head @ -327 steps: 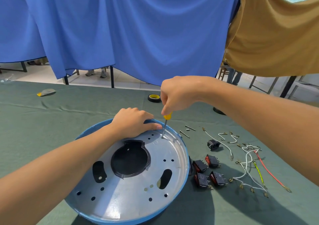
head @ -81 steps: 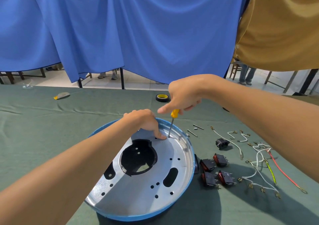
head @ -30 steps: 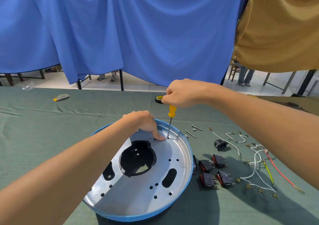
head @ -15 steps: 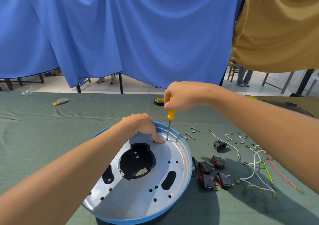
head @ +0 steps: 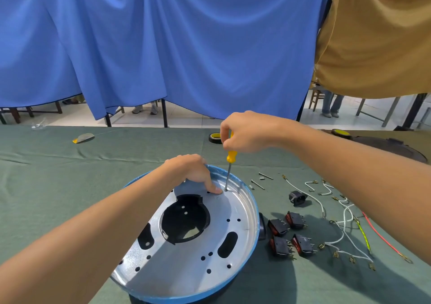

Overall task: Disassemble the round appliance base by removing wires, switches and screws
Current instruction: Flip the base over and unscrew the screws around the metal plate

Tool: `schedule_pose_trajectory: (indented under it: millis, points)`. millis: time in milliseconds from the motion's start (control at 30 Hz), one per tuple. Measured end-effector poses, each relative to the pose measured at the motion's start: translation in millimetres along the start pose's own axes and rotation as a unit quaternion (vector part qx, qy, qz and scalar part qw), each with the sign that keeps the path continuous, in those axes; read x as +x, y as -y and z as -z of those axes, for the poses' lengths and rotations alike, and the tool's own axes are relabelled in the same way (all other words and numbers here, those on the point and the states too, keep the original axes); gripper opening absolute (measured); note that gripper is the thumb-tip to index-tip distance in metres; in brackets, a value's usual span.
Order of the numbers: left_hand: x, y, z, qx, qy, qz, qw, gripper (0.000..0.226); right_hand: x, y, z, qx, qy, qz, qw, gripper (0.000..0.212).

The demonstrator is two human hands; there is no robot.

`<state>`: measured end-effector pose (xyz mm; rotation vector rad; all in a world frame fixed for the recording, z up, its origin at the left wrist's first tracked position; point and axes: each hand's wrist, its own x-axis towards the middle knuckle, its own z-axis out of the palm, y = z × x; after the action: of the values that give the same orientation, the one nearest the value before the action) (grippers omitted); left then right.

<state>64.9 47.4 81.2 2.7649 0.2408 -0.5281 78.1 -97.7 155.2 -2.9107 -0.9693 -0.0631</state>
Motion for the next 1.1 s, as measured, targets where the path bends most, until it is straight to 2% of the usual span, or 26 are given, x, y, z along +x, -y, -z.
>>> schedule_pose_trajectory:
  millis: [133,267,333,400,467,533,567,633,700,733,833,867,933,1000,1033,1100]
  points:
    - [-0.3,-0.2,-0.4,-0.007,0.004,-0.005,1.0,0.073,-1.4,1.3,0.4,-0.011,0.007,-0.015,1.0,0.05]
    - [-0.1,0.0,-0.3,-0.015,0.005,-0.006,1.0,0.072,-0.5,-0.1,2.3,-0.008,0.027,0.008,1.0,0.027]
    - [-0.3,0.3,-0.2,-0.014,0.005,-0.005,1.0,0.074,0.6,0.8,1.7,-0.016,0.034,0.0,0.999,0.037]
    - [-0.4,0.4,-0.3,-0.011,0.001,-0.002,1.0,0.075,1.2,1.0,-1.3,-0.022,0.005,-0.012,1.0,0.051]
    - [-0.1,1.1,-0.7,-0.013,-0.002,0.001,1.0,0.076,2.1,1.0,-2.7,-0.021,-0.011,-0.007,1.0,0.039]
    - [0.2,1.4,-1.2,-0.017,-0.001,0.001,1.0,0.078,1.6,1.6,-0.3,-0.012,0.006,0.01,1.0,0.016]
    - [0.3,1.3,-1.3,-0.018,-0.001,0.001,1.0,0.079,1.0,3.1,2.6,-0.01,0.022,0.011,1.0,0.014]
    - [0.6,0.9,-1.1,-0.017,-0.001,-0.001,1.0,0.08,3.8,4.8,4.7,-0.02,0.044,0.009,0.999,0.031]
    - [1.0,1.0,-0.9,-0.014,-0.004,0.0,1.0,0.079,5.6,5.7,3.6,-0.036,0.019,-0.001,0.999,0.052]
    - [1.3,1.1,-0.8,-0.013,-0.005,0.001,1.0,0.077,5.9,5.8,2.9,-0.039,0.004,-0.004,0.999,0.053]
    - [2.5,1.8,-1.5,-0.021,-0.004,0.001,1.0,0.073,6.5,4.4,2.0,-0.027,0.015,0.011,0.999,0.028]
    - [2.7,1.8,-1.7,-0.024,-0.005,0.0,1.0,0.073,5.9,4.9,3.2,-0.023,0.025,0.009,0.999,0.028]
    - [2.8,2.0,-2.0,-0.022,-0.008,0.0,1.0,0.075,5.7,4.4,2.6,-0.025,0.032,-0.003,0.999,0.042]
    - [2.9,2.2,-2.0,-0.018,-0.011,-0.001,1.0,0.077,4.0,4.9,0.8,-0.027,0.008,-0.01,1.0,0.052]
    - [3.2,2.3,-2.0,-0.017,-0.012,-0.002,1.0,0.077,3.9,4.7,0.8,-0.021,0.0,-0.005,1.0,0.047]
    - [3.4,2.9,-2.3,-0.02,-0.012,-0.003,1.0,0.076,4.1,3.9,2.9,-0.008,0.017,0.009,1.0,0.025]
